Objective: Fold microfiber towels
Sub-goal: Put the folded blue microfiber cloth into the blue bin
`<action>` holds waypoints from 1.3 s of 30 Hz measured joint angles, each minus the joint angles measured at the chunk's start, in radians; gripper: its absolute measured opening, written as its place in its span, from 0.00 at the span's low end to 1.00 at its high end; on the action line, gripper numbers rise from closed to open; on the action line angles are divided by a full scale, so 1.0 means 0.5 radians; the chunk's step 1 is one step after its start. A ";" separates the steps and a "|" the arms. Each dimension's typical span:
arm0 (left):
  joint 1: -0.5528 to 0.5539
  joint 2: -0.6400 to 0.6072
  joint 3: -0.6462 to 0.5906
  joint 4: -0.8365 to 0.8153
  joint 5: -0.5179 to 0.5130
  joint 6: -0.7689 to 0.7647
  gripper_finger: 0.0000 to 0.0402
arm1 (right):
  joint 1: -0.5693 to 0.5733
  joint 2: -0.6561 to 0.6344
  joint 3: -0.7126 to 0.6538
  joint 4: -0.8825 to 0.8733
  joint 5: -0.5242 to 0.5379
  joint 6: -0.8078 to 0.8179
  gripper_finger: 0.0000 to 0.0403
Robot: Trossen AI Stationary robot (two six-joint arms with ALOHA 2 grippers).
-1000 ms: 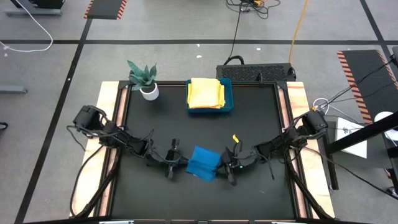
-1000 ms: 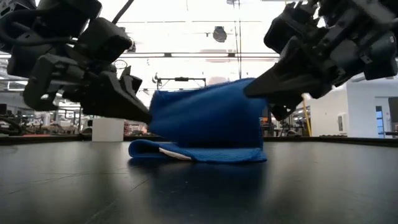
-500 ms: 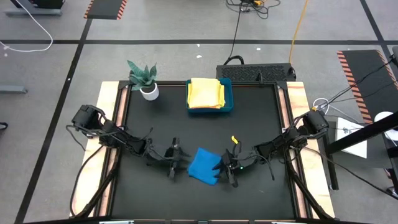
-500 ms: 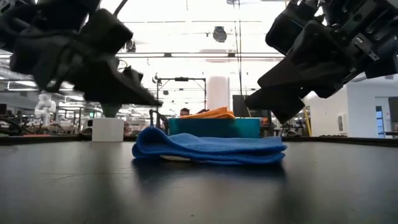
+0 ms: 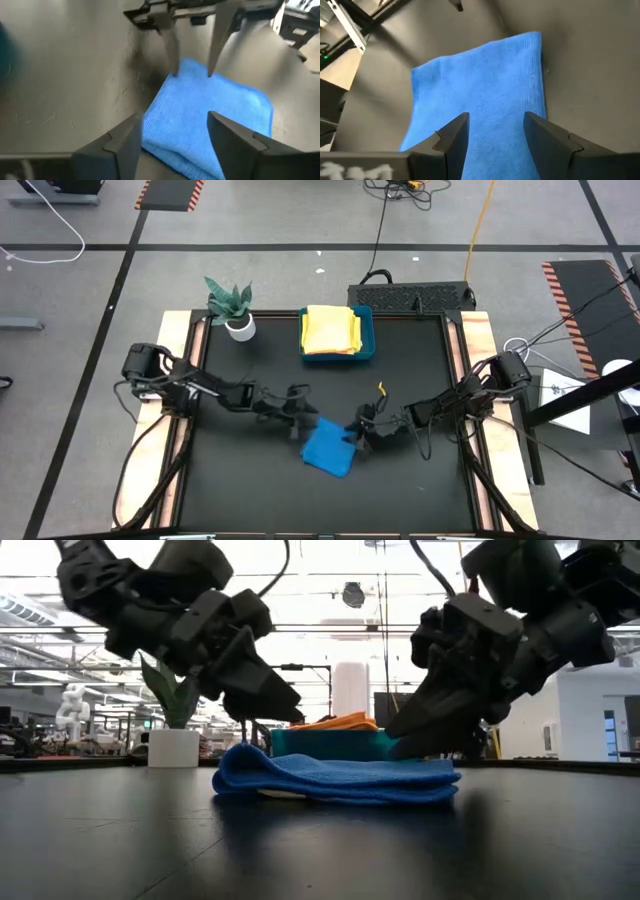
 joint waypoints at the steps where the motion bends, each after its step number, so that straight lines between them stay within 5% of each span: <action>1: 0.015 0.004 0.033 -0.063 0.018 0.000 0.58 | -0.001 0.000 0.000 0.000 -0.006 0.020 0.45; 10: 0.099 0.293 0.224 -0.192 0.108 -0.084 0.78 | 0.004 0.000 -0.001 -0.186 -0.055 0.138 0.46; 18: 0.162 0.547 0.367 -0.166 0.261 -0.212 0.77 | 0.027 -0.003 -0.001 -0.192 -0.103 0.128 0.46; 29: 0.184 0.554 0.373 -0.214 0.345 -0.207 0.57 | 0.012 -0.139 -0.002 -0.248 -0.099 0.014 0.45; 39: 0.183 0.559 0.367 -0.232 0.359 -0.055 0.18 | 0.066 -0.132 -0.003 -0.497 -0.096 0.209 0.45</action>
